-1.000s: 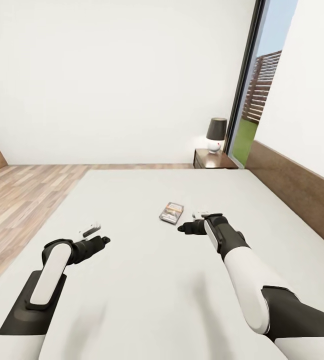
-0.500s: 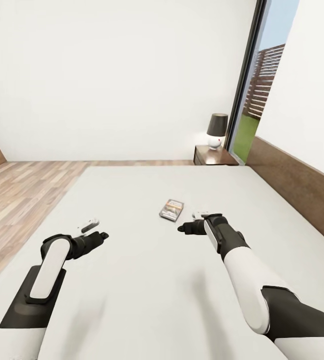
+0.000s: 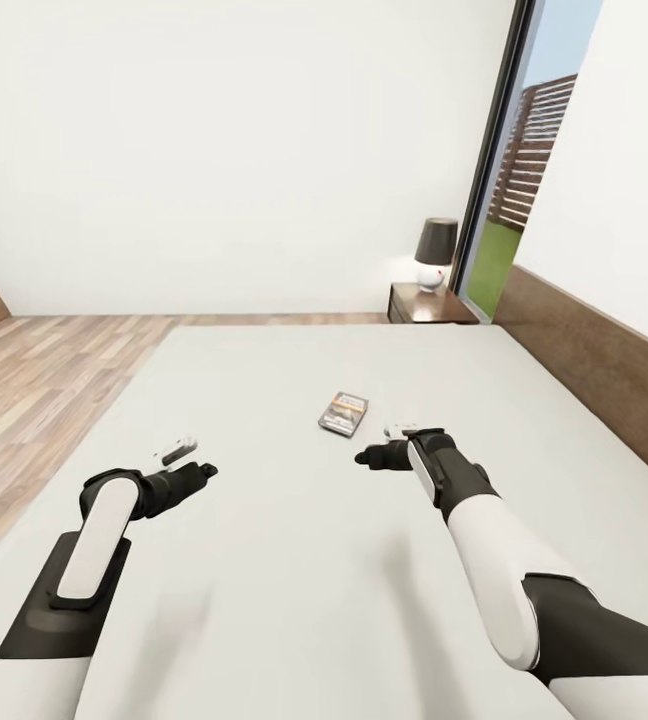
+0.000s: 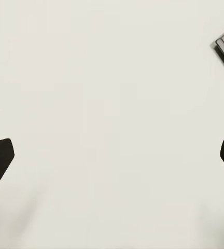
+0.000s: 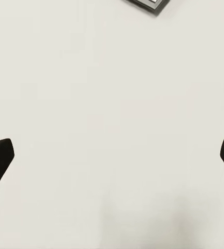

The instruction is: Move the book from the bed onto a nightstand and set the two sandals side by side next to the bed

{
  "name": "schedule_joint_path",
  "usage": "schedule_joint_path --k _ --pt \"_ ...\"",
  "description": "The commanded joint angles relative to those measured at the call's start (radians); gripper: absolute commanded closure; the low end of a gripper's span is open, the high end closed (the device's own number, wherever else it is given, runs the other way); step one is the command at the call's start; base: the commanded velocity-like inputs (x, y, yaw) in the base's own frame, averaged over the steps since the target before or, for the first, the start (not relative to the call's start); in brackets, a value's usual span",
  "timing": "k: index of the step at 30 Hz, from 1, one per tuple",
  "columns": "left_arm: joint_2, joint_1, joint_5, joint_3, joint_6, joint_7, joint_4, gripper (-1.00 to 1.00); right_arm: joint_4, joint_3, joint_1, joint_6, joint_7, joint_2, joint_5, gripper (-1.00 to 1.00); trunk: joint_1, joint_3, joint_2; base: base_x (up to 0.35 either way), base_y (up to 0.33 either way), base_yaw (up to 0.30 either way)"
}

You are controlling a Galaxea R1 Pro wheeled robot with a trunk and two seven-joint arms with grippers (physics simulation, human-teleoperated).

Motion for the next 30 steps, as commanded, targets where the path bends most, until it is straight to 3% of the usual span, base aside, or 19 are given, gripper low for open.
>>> schedule_joint_path --k 1,6,10,13,14,17,30 --pt "0.001 -0.001 0.010 -0.001 0.000 0.010 -0.001 -1.00 -0.003 -0.008 0.000 0.004 0.008 0.001 0.010 -1.00 0.000 -0.003 -0.001 0.000 0.000 0.000" --pt "0.001 0.001 0.010 -0.002 -0.003 0.010 -0.002 -1.00 -0.055 -0.011 0.009 -0.063 0.013 -0.001 0.010 -1.00 0.000 -0.010 -0.001 0.000 0.000 -0.010" --pt "0.001 0.001 0.009 -0.002 -0.003 0.010 -0.001 -1.00 -0.089 -0.011 0.018 -0.065 0.015 -0.002 0.008 -1.00 0.000 -0.016 -0.001 0.000 0.000 -0.056" --pt "0.001 0.001 0.009 -0.003 -0.005 0.011 -0.002 -1.00 -0.157 -0.011 0.047 -0.067 0.017 -0.002 0.007 -1.00 0.000 -0.021 -0.001 0.000 0.000 -0.063" --pt "0.001 0.001 0.009 -0.003 -0.006 0.013 -0.003 -1.00 -0.243 -0.010 0.089 -0.063 0.017 -0.002 0.006 -1.00 0.000 -0.023 -0.001 0.000 0.000 -0.064" --pt "0.001 0.001 0.009 -0.004 -0.007 0.013 -0.003 -1.00 -0.295 -0.008 0.115 -0.061 0.017 -0.001 0.007 -1.00 0.000 -0.027 -0.001 0.000 0.000 -0.064" --pt "-0.001 0.003 0.010 -0.010 0.000 0.014 -0.063 -1.00 -0.392 -0.006 0.166 -0.055 0.017 -0.001 0.011 -1.00 0.000 -0.047 -0.001 0.000 0.000 -0.064"
